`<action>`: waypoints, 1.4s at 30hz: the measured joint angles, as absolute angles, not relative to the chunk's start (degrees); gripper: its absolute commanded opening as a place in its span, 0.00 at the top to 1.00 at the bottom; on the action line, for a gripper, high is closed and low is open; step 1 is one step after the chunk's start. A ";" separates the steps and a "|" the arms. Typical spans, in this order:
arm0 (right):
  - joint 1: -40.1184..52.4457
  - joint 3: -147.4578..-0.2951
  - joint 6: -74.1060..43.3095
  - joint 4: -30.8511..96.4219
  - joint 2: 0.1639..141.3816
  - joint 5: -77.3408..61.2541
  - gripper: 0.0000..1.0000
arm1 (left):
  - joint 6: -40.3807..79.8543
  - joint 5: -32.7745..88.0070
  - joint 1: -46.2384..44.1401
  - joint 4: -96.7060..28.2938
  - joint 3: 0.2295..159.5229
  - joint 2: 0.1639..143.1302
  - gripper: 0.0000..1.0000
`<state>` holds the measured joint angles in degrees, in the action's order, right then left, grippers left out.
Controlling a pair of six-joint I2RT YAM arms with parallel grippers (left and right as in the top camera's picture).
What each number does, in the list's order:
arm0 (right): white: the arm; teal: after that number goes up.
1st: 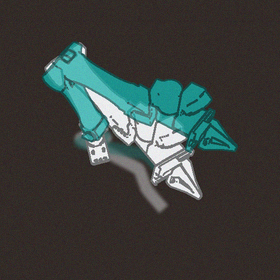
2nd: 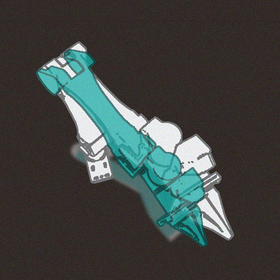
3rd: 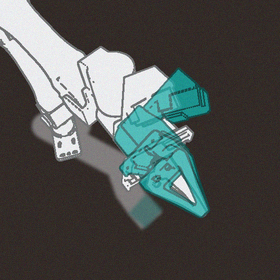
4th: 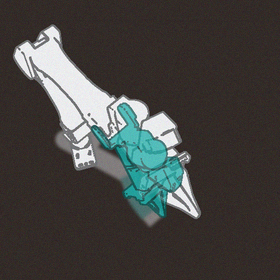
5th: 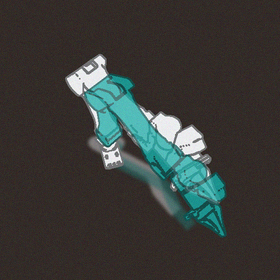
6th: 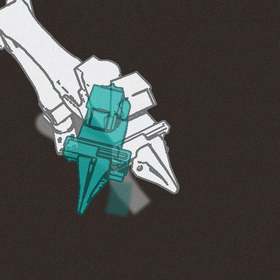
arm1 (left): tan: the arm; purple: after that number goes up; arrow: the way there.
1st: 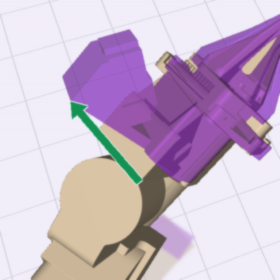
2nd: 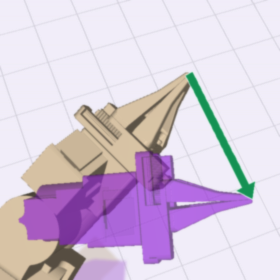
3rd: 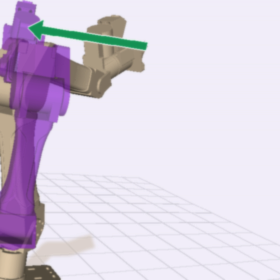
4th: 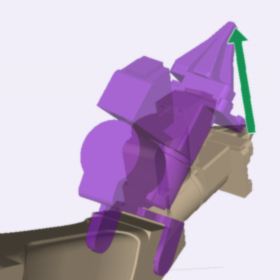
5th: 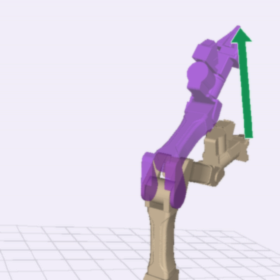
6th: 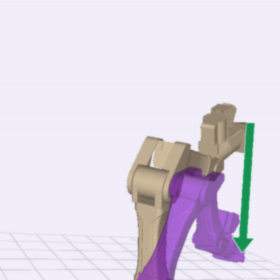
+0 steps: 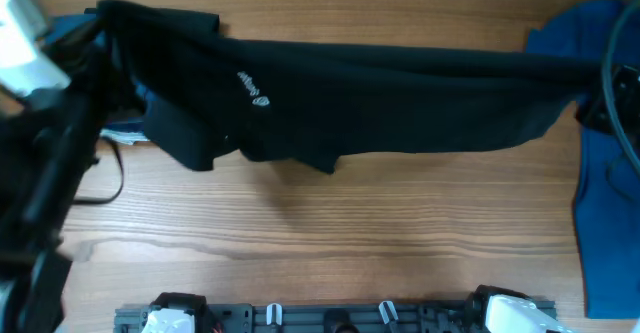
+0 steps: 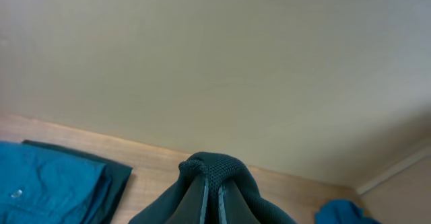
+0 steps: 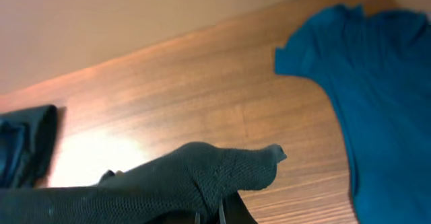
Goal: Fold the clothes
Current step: 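Lift the black shirt with both grippers and stretch it across the table, then swing the shirt down flat onto the table center and release both grippers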
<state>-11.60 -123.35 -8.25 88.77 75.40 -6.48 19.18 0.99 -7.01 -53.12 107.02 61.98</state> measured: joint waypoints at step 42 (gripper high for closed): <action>-11.75 -110.41 -12.78 92.40 72.77 -12.67 0.96 | 23.00 2.02 -7.01 -88.97 139.76 88.97 0.96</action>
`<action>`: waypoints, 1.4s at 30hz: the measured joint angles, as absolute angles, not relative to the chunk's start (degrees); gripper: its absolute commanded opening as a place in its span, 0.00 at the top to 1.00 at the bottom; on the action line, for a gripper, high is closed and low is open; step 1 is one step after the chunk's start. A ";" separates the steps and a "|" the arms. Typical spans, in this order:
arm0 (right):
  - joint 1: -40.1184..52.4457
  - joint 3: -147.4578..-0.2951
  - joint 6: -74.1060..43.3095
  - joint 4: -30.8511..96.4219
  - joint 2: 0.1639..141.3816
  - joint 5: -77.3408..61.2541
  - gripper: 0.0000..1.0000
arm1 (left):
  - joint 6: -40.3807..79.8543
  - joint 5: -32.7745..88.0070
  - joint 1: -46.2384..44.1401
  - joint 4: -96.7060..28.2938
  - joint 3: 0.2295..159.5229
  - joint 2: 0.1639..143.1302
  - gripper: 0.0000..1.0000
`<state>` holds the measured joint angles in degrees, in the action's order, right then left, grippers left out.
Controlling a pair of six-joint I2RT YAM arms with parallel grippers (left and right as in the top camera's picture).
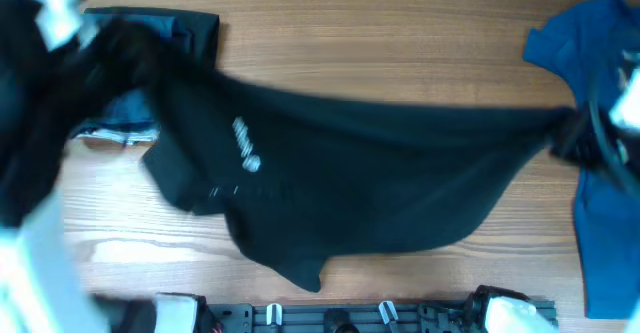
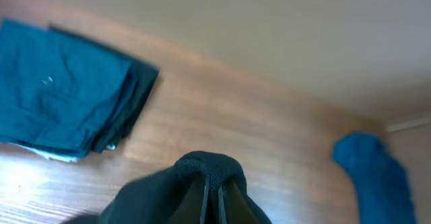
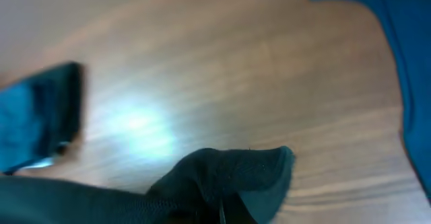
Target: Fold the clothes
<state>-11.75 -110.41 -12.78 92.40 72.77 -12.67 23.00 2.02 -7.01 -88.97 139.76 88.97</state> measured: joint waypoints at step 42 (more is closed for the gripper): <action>-11.99 -112.88 -3.16 70.78 109.65 -8.51 0.92 | 15.16 17.91 -10.35 -91.79 139.50 120.86 0.96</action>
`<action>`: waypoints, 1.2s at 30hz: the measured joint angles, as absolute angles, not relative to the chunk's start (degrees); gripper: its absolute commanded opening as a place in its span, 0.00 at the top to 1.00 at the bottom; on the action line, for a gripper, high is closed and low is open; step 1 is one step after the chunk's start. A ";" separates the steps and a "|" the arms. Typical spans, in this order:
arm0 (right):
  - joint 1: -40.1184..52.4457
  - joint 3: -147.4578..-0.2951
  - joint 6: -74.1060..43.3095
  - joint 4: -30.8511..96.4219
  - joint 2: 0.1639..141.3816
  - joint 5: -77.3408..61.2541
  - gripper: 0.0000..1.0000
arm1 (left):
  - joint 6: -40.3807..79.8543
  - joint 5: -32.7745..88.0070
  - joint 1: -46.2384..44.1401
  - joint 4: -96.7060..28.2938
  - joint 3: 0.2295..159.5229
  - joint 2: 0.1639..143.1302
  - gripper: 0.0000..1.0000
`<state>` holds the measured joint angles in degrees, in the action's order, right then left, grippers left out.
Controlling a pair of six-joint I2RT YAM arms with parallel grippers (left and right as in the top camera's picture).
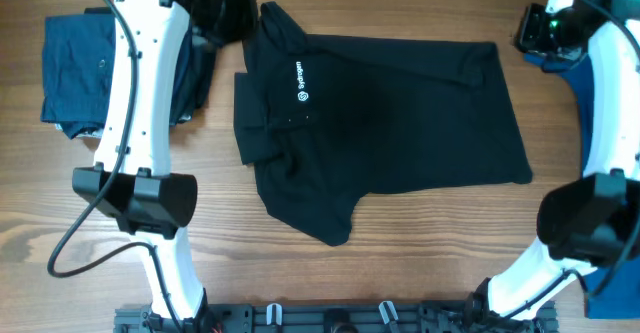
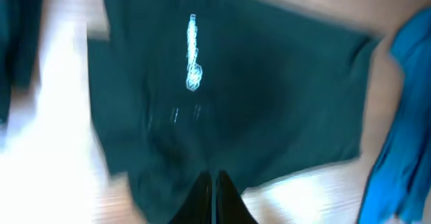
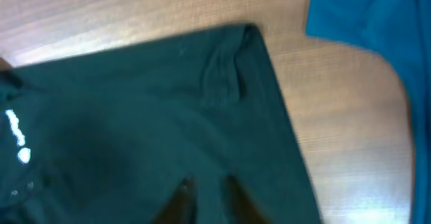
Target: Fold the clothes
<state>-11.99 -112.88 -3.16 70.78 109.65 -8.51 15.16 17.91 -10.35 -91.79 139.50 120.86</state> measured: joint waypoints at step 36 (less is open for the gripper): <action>-19.00 -112.86 -5.98 62.94 110.02 -3.97 0.00 | 33.95 5.58 -33.78 -70.41 80.95 118.15 0.96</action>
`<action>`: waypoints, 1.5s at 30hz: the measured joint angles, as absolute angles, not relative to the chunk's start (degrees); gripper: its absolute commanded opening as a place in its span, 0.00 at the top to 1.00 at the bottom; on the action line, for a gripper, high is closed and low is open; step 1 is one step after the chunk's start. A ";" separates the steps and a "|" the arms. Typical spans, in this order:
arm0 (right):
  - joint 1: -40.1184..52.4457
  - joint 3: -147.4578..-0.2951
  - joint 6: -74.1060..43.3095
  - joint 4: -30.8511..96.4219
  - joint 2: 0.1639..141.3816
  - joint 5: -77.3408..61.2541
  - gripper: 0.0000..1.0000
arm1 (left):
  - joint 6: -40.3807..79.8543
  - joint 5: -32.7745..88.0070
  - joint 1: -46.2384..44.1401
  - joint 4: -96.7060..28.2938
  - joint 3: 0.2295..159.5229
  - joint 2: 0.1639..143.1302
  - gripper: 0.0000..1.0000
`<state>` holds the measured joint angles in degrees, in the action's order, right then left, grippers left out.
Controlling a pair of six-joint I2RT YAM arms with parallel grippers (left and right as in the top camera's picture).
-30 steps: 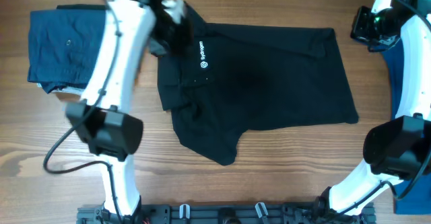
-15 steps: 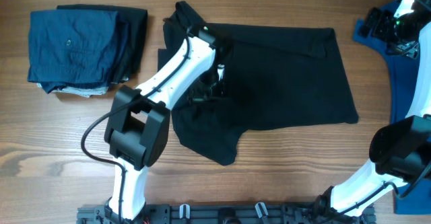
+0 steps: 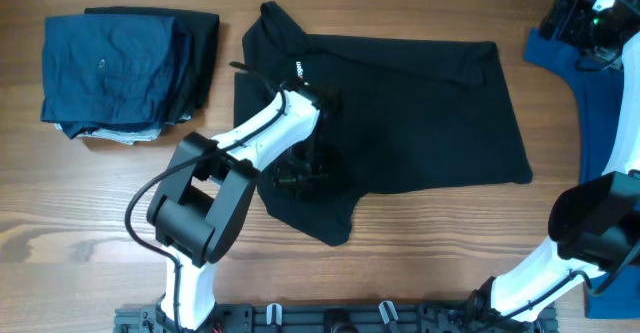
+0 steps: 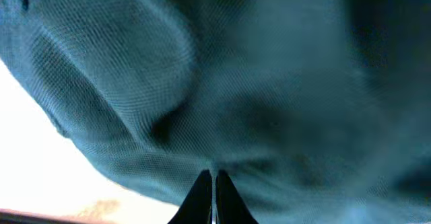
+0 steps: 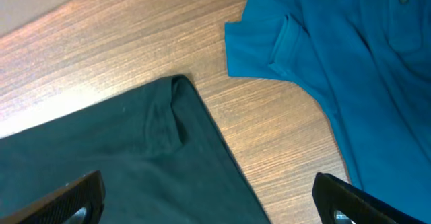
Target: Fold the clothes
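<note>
A black polo shirt (image 3: 420,113) lies spread flat on the wooden table, collar at the back left and hem to the right. My left gripper (image 3: 297,178) is low over its front left part, near the sleeve. In the left wrist view, that left gripper (image 4: 214,178) is shut, its tips right against the black shirt (image 4: 236,83). My right gripper (image 3: 568,18) hangs at the back right, off the shirt. The right gripper (image 5: 205,197) is wide open and empty above the shirt (image 5: 121,157) corner.
A folded stack of dark blue clothes (image 3: 120,63) sits at the back left. A bright blue shirt (image 3: 610,173) lies unfolded along the right edge, also seen as the blue shirt (image 5: 337,62) beside the black one. A metal rail (image 3: 340,318) runs along the front.
My left gripper has gone from the back left by the collar to low on the shirt's front left part. My right gripper has opened wider and sits a little further right.
Both grippers first held the black shirt stretched in the air between them, then held it lower with its body hanging toward the front. Later it lay flat with both grippers off it at the back corners. Now the left gripper is down on the fabric.
</note>
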<state>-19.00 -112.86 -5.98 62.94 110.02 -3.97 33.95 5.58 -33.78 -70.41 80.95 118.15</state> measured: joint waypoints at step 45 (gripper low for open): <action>-19.00 -112.86 -5.98 62.50 110.02 -3.95 0.00 | 32.18 0.93 -9.26 -56.86 70.57 92.16 0.96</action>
<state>-19.00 -112.86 -5.98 62.50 110.02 -3.95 32.18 0.93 -9.26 -56.86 70.57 92.16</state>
